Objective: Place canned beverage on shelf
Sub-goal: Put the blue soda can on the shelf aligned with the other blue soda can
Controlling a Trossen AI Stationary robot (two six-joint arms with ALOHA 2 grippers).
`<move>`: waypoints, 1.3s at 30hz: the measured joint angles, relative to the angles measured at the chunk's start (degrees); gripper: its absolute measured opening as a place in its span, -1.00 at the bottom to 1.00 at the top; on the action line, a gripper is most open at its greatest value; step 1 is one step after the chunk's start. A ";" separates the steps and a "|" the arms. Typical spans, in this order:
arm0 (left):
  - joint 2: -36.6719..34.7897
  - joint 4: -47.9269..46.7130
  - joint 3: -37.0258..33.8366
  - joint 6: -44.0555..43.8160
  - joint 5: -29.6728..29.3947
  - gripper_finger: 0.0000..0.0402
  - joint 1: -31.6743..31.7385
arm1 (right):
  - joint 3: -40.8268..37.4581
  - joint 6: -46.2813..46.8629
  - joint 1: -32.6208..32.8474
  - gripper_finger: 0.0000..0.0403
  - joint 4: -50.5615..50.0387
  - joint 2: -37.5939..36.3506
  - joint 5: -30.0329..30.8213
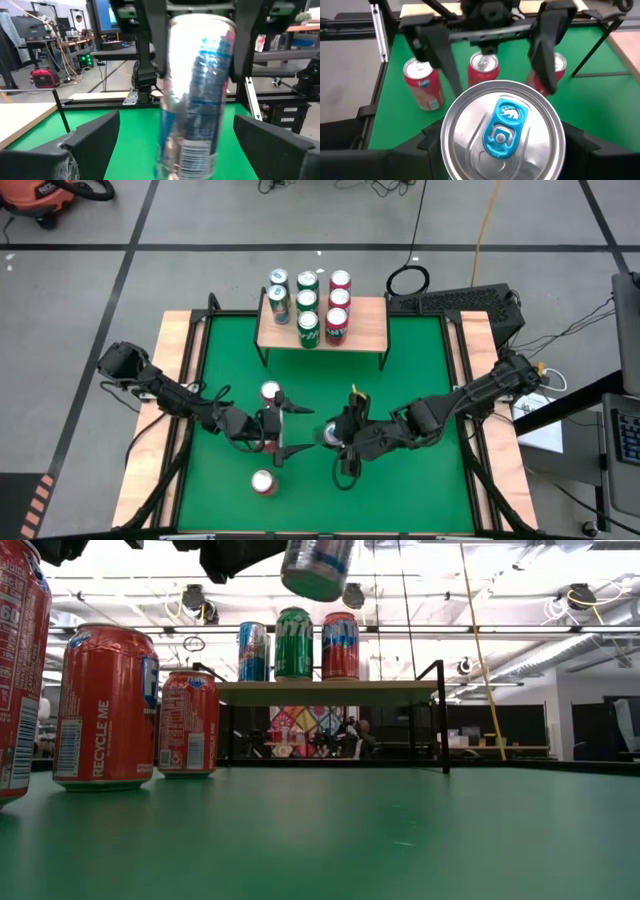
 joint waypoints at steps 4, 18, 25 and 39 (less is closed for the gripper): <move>0.17 -0.71 0.00 -0.02 0.24 0.93 -0.20 | 0.00 -1.62 -1.40 0.19 1.54 0.00 -0.03; 0.18 -2.48 0.00 -1.63 -3.68 0.93 0.93 | 0.00 -3.75 -4.65 0.19 7.17 0.00 -0.04; 0.18 -4.49 -0.02 -3.02 -6.25 0.74 2.16 | 0.00 -4.13 -5.57 0.19 8.08 0.00 -0.03; 0.18 -5.30 -0.02 -2.56 -4.36 0.07 2.16 | -0.02 -4.17 -5.75 0.20 8.00 0.00 -0.07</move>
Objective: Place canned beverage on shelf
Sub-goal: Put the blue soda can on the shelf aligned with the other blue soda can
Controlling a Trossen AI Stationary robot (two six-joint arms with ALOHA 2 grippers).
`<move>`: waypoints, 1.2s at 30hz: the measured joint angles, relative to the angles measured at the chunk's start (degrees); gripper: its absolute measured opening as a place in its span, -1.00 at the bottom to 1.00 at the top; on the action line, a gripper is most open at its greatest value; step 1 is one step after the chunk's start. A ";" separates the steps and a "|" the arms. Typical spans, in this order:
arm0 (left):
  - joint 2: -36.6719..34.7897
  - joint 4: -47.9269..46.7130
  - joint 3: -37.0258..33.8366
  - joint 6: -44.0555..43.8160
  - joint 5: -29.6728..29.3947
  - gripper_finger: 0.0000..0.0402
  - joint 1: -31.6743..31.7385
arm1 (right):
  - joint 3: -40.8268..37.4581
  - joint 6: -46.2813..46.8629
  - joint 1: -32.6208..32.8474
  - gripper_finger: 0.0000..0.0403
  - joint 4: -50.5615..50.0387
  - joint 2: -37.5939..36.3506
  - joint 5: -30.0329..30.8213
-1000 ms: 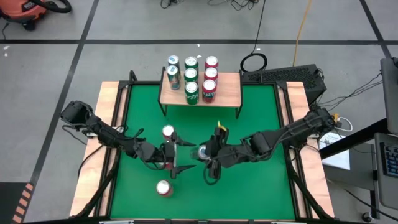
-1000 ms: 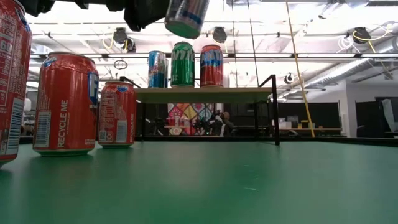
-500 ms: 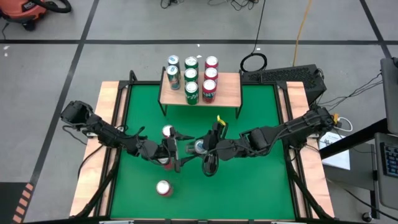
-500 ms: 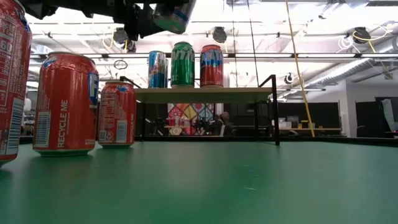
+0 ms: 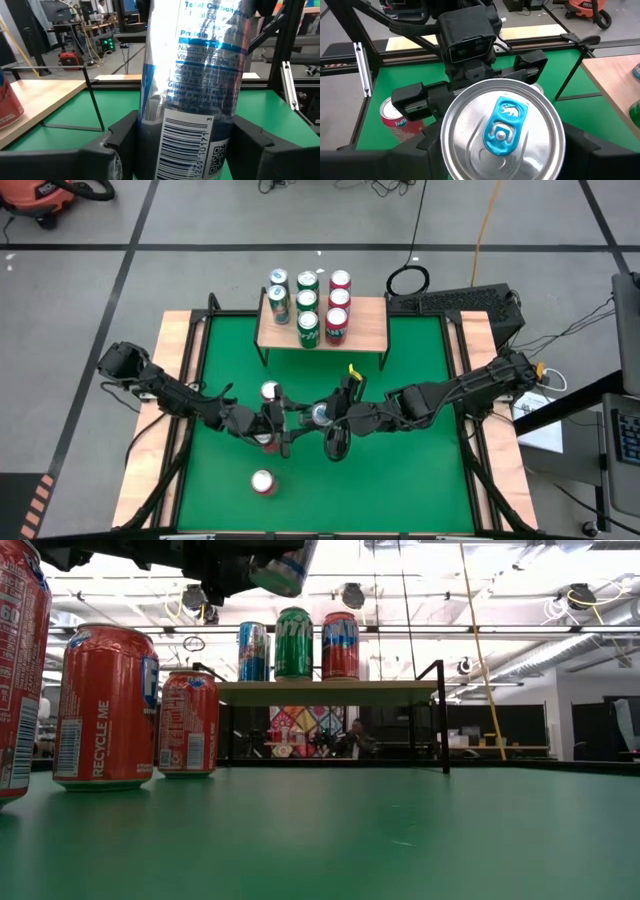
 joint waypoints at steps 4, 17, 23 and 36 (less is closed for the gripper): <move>0.00 -0.02 0.00 -0.43 0.99 0.11 -0.15 | 0.00 -0.84 0.24 0.26 0.02 0.00 -0.10; 0.00 0.41 -0.09 -0.13 12.58 0.13 -1.39 | 0.02 -8.45 4.67 0.58 -4.01 -0.47 -6.95; 0.00 3.39 -0.09 -0.22 26.15 0.13 -1.16 | -3.42 -11.05 8.45 0.59 -3.45 -0.66 -7.56; 0.00 6.82 -0.09 1.14 47.36 0.13 3.18 | -26.44 -26.73 7.90 0.59 51.77 -0.55 -7.79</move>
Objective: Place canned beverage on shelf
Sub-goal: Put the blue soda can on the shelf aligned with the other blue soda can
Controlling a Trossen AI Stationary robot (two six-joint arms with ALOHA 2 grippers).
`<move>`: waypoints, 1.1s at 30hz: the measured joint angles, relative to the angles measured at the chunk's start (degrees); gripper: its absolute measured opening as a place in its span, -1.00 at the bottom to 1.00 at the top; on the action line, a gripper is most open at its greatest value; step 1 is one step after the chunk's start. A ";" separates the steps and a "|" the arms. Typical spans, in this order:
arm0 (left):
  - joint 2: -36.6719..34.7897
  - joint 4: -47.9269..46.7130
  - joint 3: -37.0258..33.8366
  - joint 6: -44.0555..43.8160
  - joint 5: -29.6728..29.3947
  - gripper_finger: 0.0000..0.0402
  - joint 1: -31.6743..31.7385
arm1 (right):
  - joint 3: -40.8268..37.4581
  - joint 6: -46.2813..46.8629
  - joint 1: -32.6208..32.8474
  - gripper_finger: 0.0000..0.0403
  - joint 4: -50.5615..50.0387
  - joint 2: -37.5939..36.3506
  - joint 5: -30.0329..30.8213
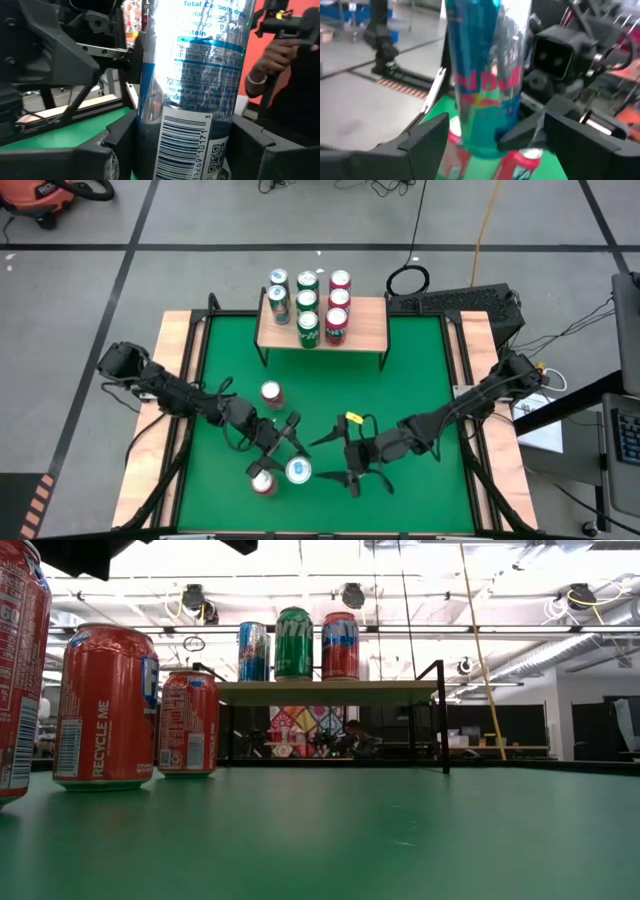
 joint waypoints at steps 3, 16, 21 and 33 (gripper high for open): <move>0.00 -0.02 0.00 -0.01 0.93 0.13 1.43 | -2.03 -1.38 -1.23 0.59 4.91 0.00 -3.28; 0.00 -0.04 0.02 -0.02 3.86 0.13 6.51 | -2.22 -3.26 -9.11 0.59 7.08 0.07 -19.05; 0.00 -0.04 0.02 0.43 4.90 0.13 6.59 | -2.22 -3.23 -11.43 0.51 7.87 0.17 -27.54; 0.00 -0.37 0.07 0.03 5.25 0.13 6.87 | -2.20 -1.61 -12.81 0.29 14.97 4.39 -30.76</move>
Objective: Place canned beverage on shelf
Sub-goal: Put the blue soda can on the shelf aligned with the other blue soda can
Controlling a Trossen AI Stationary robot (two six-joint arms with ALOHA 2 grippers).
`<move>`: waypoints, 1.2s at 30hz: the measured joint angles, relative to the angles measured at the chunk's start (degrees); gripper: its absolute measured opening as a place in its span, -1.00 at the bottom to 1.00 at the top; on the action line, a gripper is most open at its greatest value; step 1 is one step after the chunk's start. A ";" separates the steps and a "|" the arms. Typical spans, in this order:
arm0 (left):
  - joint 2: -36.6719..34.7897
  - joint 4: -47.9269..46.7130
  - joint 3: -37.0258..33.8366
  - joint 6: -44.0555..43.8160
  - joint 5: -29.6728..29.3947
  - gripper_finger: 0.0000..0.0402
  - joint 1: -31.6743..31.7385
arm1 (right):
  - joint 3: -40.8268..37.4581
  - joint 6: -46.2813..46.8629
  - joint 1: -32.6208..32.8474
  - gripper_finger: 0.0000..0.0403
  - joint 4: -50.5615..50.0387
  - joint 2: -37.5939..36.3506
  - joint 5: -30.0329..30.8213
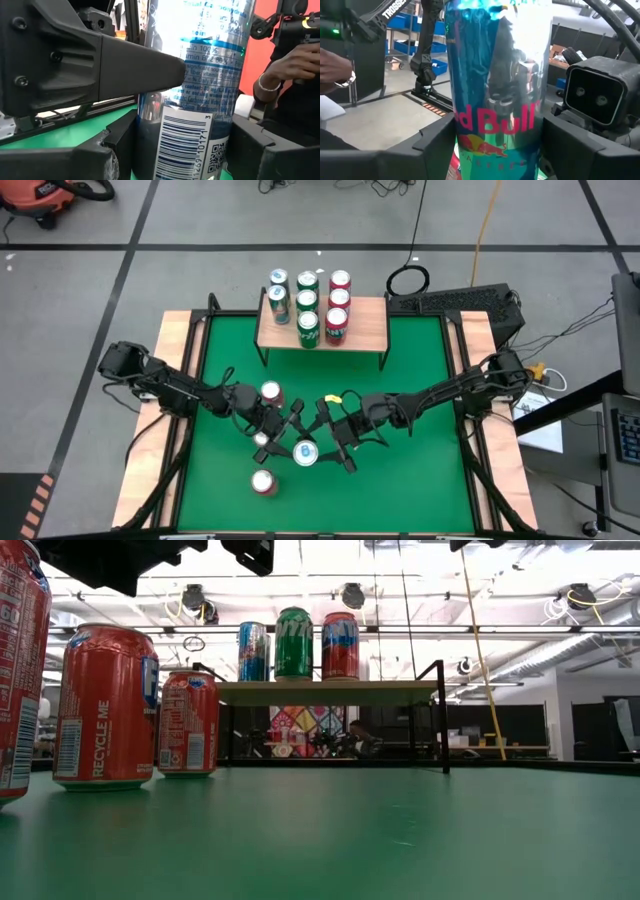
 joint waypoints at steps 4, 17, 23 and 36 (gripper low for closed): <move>0.00 -0.40 0.00 -0.05 -0.34 0.13 -0.02 | 0.00 0.26 0.17 0.29 -0.49 0.00 0.60; 0.00 -0.48 0.00 -1.51 -1.24 0.31 -0.17 | 0.00 1.09 0.17 0.11 -1.32 0.00 0.84; -0.07 0.04 0.02 -2.10 -2.29 0.62 -0.83 | 0.00 3.09 0.22 0.12 -2.14 0.00 1.08; -7.97 -8.52 0.04 -1.30 -14.89 0.80 -0.42 | 0.00 9.25 3.30 0.12 -19.92 -8.72 14.57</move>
